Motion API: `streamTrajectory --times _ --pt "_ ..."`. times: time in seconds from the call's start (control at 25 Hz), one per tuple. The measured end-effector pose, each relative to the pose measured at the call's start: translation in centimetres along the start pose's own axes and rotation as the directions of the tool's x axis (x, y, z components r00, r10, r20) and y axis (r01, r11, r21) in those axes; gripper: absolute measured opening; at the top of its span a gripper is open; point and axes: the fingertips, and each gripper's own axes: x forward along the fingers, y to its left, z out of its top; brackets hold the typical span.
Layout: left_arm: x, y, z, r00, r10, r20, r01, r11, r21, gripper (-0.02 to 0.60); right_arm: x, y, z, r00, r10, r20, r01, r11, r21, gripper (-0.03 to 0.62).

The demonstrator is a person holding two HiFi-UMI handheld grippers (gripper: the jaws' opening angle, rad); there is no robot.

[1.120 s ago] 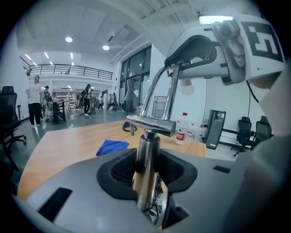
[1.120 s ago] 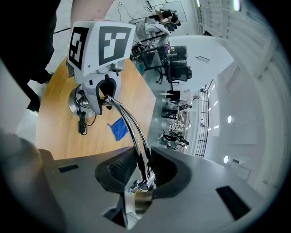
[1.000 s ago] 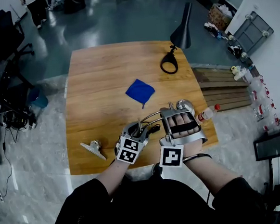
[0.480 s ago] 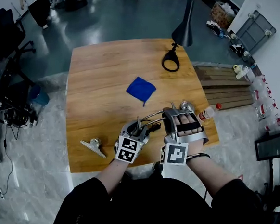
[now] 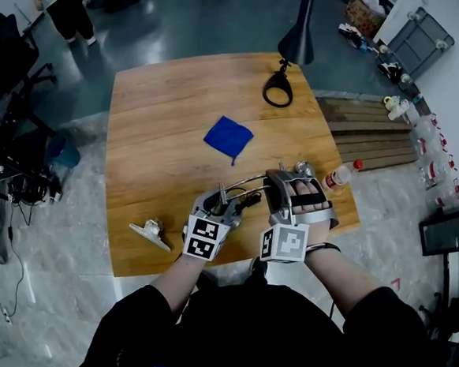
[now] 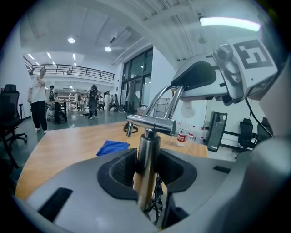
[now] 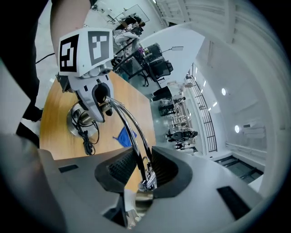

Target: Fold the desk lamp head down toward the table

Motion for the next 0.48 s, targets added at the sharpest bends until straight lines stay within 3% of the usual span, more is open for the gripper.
streamTrajectory --times 0.48 --pt "0.1 0.0 -0.2 1.0 0.019 0.006 -0.019 1.0 -0.006 0.13 1.2 2.9 -1.9 0.997 0.061 0.044 -0.067 0.984 0.164 0.087"
